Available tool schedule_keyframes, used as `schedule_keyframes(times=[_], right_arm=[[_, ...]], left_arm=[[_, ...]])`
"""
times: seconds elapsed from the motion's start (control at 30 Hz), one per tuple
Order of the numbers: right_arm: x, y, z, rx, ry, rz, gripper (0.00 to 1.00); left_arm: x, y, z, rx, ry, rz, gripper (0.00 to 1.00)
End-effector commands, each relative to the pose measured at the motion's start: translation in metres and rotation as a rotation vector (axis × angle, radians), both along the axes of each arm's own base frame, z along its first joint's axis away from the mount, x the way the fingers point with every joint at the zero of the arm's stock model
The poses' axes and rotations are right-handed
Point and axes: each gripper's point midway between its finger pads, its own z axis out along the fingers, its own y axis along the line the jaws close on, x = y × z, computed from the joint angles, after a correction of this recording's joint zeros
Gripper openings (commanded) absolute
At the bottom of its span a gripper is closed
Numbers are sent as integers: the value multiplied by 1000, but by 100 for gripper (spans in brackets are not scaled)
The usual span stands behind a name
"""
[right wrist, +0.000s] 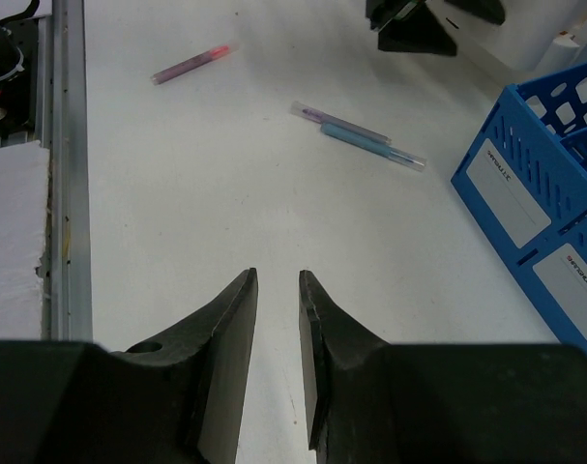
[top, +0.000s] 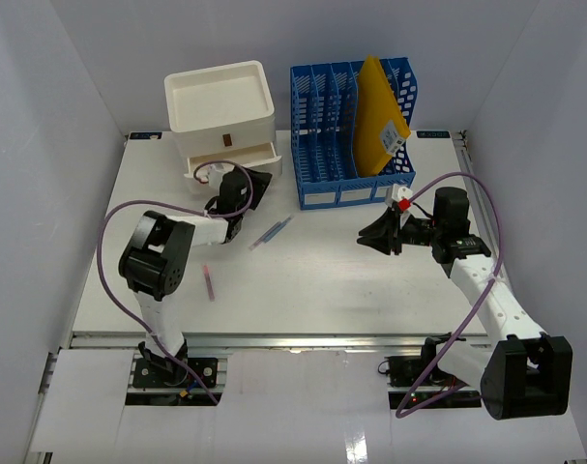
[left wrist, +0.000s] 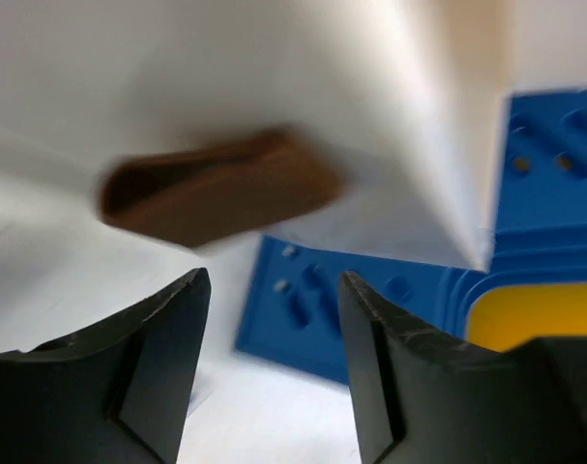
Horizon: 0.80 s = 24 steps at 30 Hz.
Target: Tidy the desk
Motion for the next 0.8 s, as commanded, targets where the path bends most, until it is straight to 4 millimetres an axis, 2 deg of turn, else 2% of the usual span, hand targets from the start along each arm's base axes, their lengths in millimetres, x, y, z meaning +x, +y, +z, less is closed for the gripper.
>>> schedule_keyframes(times=[0.0,0.17,0.27,0.33,0.47,0.57,0.67,0.77], right_arm=[[1,-2,8,8,-42,-3,30],[1,-3,9,8,-50,-3,30],[1,-3,9,8,-51,-5,30],[1,-4,9,8,-53,-6,30],[1,-5,10,9,-62,-8,31],[0,-5,11,10,-60,-6,31],[1,-5,11,8,-66,-7,31],[0,-6,10,7,-63,-10,31]], left_arm=[[37,16,62,-2,-127,95,71],[45,34,66,-6,-121,122,72],[41,36,67,12,-130,93,72],[33,33,68,47,-153,51,71],[6,23,92,138,-294,-88,70],[-15,24,116,204,-370,-147,70],[-32,27,130,242,-400,-167,70],[-49,41,125,210,-337,-119,68]])
